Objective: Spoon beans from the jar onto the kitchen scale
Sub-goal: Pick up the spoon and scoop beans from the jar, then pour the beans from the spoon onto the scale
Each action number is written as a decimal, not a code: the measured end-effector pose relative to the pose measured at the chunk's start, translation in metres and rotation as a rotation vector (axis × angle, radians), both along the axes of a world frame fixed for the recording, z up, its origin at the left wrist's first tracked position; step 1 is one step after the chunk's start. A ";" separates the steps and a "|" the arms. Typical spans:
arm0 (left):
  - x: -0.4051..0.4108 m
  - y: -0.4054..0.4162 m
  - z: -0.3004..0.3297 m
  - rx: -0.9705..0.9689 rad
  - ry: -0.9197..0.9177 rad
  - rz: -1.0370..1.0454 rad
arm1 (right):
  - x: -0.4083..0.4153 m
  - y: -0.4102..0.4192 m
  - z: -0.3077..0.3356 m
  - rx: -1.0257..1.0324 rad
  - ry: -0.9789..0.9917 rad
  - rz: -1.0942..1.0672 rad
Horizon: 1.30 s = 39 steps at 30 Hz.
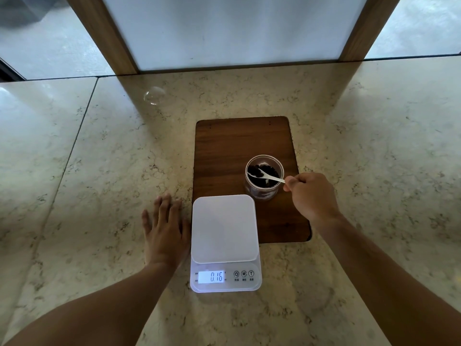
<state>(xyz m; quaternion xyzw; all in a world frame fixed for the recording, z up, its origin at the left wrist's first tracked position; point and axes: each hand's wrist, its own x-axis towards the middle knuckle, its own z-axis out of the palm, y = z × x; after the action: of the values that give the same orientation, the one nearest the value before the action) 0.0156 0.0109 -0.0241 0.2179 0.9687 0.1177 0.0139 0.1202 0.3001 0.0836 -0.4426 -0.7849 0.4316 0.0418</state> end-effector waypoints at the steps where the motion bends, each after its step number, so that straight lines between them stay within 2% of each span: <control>1: 0.000 0.000 0.000 0.001 0.000 0.003 | 0.000 0.000 0.001 0.002 -0.002 0.004; 22: 0.000 0.000 -0.001 0.012 0.005 0.004 | 0.012 0.002 -0.001 -0.014 0.021 -0.050; 29: -0.003 0.001 -0.006 0.005 0.002 0.009 | 0.021 -0.009 0.001 -0.084 0.095 -0.004; 39: 0.000 0.001 0.000 -0.044 -0.023 0.021 | 0.049 -0.049 -0.010 -0.099 0.044 0.119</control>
<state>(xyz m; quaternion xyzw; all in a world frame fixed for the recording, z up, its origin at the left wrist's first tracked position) 0.0160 0.0117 -0.0244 0.2061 0.9731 0.0989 0.0287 0.1696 0.2514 0.0740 -0.3869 -0.7865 0.4813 0.0114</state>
